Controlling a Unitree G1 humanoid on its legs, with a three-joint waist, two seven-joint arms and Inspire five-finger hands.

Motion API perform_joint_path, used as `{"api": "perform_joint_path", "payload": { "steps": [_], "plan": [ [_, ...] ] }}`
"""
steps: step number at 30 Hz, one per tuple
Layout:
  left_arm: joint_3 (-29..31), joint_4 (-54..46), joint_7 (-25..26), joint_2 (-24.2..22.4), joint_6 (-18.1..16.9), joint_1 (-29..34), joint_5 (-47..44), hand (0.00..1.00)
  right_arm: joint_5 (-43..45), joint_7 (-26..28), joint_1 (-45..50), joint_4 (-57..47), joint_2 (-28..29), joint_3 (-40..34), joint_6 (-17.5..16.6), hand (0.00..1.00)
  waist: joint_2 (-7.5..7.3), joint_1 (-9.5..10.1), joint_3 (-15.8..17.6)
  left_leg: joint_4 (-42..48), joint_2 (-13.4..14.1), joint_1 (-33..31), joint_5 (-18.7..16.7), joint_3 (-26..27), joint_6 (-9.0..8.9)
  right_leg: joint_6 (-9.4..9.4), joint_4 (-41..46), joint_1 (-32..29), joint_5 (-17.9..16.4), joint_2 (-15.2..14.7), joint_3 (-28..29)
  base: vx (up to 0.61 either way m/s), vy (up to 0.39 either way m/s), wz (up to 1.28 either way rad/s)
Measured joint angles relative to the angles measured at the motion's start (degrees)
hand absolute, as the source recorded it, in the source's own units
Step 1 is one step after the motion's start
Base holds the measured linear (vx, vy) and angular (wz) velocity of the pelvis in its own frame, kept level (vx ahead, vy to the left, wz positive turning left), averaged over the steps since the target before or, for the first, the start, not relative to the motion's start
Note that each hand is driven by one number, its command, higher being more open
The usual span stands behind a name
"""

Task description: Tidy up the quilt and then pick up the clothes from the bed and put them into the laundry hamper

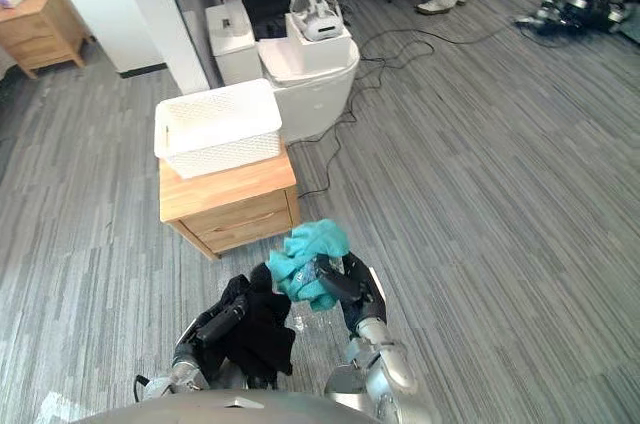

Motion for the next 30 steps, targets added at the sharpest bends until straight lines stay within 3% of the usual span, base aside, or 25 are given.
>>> {"api": "perform_joint_path", "payload": {
  "steps": [1, 3, 4, 6, 9, 10, 11, 13, 15, 17, 18, 19, 20, 21, 23, 25, 26, 28, 30],
  "plan": [
    [0.48, 0.59, 0.06, -0.96, -0.54, -0.04, -0.22, 0.0, 0.01, 0.47, 0.22, 0.13, -0.52, 0.79, 0.03, 0.0, 0.08, 0.27, -0.09, 0.92, -0.36, 1.29, 0.1, 1.14, 0.55, 0.65, -0.74, 1.29, -0.09, 0.01, 2.17, 0.22, 0.22, -0.99],
    [1.3, 1.73, 0.38, -1.61, -1.4, -0.83, -2.01, 0.0, -0.01, 1.45, 0.61, 0.07, -0.65, 2.48, 0.02, 0.0, -1.13, -0.24, -0.09, 5.6, -0.02, 0.73, -4.45, 2.6, 0.74, -0.48, 2.24, 0.67, -0.6, 0.15, 3.54, 0.32, 0.167, -0.55],
    [1.86, 1.58, 0.36, -1.8, -1.88, -0.62, -2.18, 0.0, -0.03, 2.15, 0.87, 0.09, -0.73, 3.63, 0.03, 0.0, -1.58, -0.24, -0.26, 8.7, 0.11, 0.05, -6.81, 3.4, 1.73, -0.5, 2.27, 0.87, -0.79, -0.3, 4.33, 0.39, 0.19, -0.33],
    [2.37, 1.53, 0.32, -1.8, -1.88, -0.5, -1.87, 0.0, -0.05, 2.8, 0.88, 0.13, -0.64, 4.48, 0.04, 0.0, -2.02, -0.09, -0.67, 9.74, -0.43, 0.43, -8.56, 5.06, 2.91, -0.49, 2.43, 0.78, -0.79, -1.4, 4.89, 0.28, 0.175, -0.36],
    [2.53, 1.76, -0.9, -1.18, -1.41, -0.39, 0.3, 0.0, -0.84, 2.81, 0.88, 0.54, 0.09, 4.48, 0.03, 0.0, -2.61, 0.15, -0.92, 4.89, -3.92, 5.59, -9.54, 6.68, 4.09, -0.06, 17.02, -4.48, -0.88, -4.03, 4.5, 0.35, 0.169, -0.14],
    [1.65, 1.74, -2.14, -0.21, -1.31, -0.45, 1.55, 0.0, -1.07, 2.55, 1.28, 0.56, 0.3, 4.4, -0.01, 0.0, -3.64, -0.09, -0.89, 1.78, -6.33, 9.31, -9.54, 6.46, 4.57, 1.8, 28.31, -8.56, 1.07, -6.11, 3.67, 0.36, 0.144, 0.3],
    [0.78, 1.72, -3.28, 0.68, -0.81, -0.54, 2.84, 0.0, -1.09, 2.35, 1.9, 0.66, 0.48, 4.19, -0.01, 0.0, -4.25, -0.75, -0.9, -0.17, -7.67, 12.81, -10.05, 5.6, 5.44, 1.51, 38.25, -12.05, 2.64, -7.25, 3.62, 0.36, 0.128, 0.36],
    [-0.06, 1.74, -3.95, 2.0, -0.04, -1.04, 2.83, 0.0, -1.12, 1.77, 2.33, 0.7, 0.85, 3.52, -0.02, 0.0, -4.14, -1.05, -1.06, -2.44, -7.84, 16.86, -10.45, 4.15, 5.59, -2.11, 44.11, -16.31, -1.13, -5.66, 1.79, 0.35, 0.06, 0.37],
    [-0.06, 1.73, -3.99, 2.64, -0.02, -1.16, 2.84, 0.0, -1.1, 1.62, 1.89, 0.67, 1.49, 2.06, -0.05, 0.0, -2.95, -2.29, -1.14, -4.16, -6.06, 18.64, -10.42, 2.47, 5.53, -3.22, 40.96, -20.8, -5.43, -1.24, -0.68, 0.34, -0.012, 0.41],
    [-0.24, 1.76, -4.06, 3.33, 0.88, -2.08, 2.86, 0.0, -1.02, 1.67, 1.16, 0.66, 1.48, 0.38, -0.19, 0.0, -1.75, -3.43, -0.67, -4.56, -3.84, 20.39, -10.44, 0.2, 5.2, -2.39, 26.89, -24.99, -4.95, 5.13, -2.41, 0.42, -0.141, 0.49],
    [-0.29, 1.76, -4.1, 3.52, 0.92, -2.0, 2.88, 0.0, -0.99, 1.68, 1.16, 0.65, 1.45, 0.23, -0.28, 0.0, -2.22, -3.71, -0.89, -4.68, -4.11, 21.02, -10.48, -0.41, 4.58, -2.08, 21.67, -25.02, -2.62, 6.21, -2.28, 0.46, -0.185, 0.54],
    [-0.88, 1.4, -4.18, 4.45, 0.92, -1.44, 2.91, 0.0, -0.92, 1.69, 1.8, 0.42, 1.59, 0.22, -0.72, 0.0, -4.02, -3.87, -1.78, -4.77, -5.68, 22.82, -11.56, -1.98, 2.15, -3.38, 11.22, -24.04, 8.11, 6.7, -1.68, 0.34, -0.143, 0.43],
    [-1.14, 2.16, -4.35, 4.73, 0.91, -1.5, 3.03, 0.0, -0.85, 1.7, 2.19, 0.31, 1.63, 0.3, -1.19, 0.0, -4.61, -3.83, -2.06, -4.43, -6.28, 24.08, -12.65, -2.82, 0.91, -4.7, 11.41, -24.04, 11.16, 6.71, -0.84, 0.42, -0.136, 0.28],
    [-1.7, 3.19, -3.87, 3.4, 1.79, -2.43, 3.56, 0.0, -0.48, 1.15, 0.83, 1.07, 0.59, 0.04, -1.11, 0.0, -2.3, -3.24, -2.23, -1.95, -4.87, 23.51, -13.39, -4.03, 0.4, -5.6, 13.13, -23.8, 11.14, 7.36, -1.07, 0.34, -0.121, 0.04],
    [-2.76, 2.57, -3.95, 3.06, 1.59, -2.45, 4.81, 0.0, 0.1, 0.84, -0.89, 1.01, 0.85, -0.05, -1.54, 0.0, -1.49, -3.47, -2.19, -1.85, -3.83, 21.84, -13.94, -4.77, 0.8, -5.71, 10.53, -22.07, 11.03, 7.13, -1.38, 0.23, -0.122, 0.09],
    [-4.01, 1.97, -4.11, 3.06, 1.79, -2.59, 5.11, 0.0, 0.16, -0.45, -1.6, 1.02, 1.77, 0.0, -2.08, 0.0, -0.98, -3.7, -2.11, -5.66, -1.48, 20.29, -10.8, -4.52, -0.91, -5.44, 9.68, -19.65, 9.84, 7.01, -3.71, 0.11, -0.098, 0.38],
    [-4.23, 2.01, -4.11, 2.99, 1.81, -2.49, 5.11, 0.0, 0.15, -0.69, -1.56, 1.02, 1.81, 0.1, -2.08, 0.0, -1.17, -3.36, -2.26, -5.77, -1.55, 20.79, -10.71, -4.43, -0.92, -5.29, 9.68, -19.19, 9.33, 6.94, -3.76, 0.05, -0.047, 0.35],
    [-5.17, 2.14, -4.63, 2.61, 1.86, -2.1, 5.36, 0.0, 0.09, -0.93, -1.2, 0.61, 1.71, 0.38, -2.65, 0.0, -0.37, -3.36, -2.12, -5.81, -0.87, 21.26, -11.38, -4.93, -0.87, -4.89, 13.43, -18.9, 5.67, 7.23, -5.06, 0.0, -0.056, 0.28],
    [-5.17, 2.14, -5.18, 2.34, 1.83, 0.19, 5.41, 0.0, 0.04, -0.93, 0.7, 0.24, 1.26, 1.19, -2.63, 0.0, 0.89, -3.05, -2.76, -3.67, 0.46, 21.93, -12.39, -4.39, -2.52, -6.28, 19.81, -17.79, 0.89, 8.56, -5.84, 0.12, -0.096, 0.14]
  ]
}}
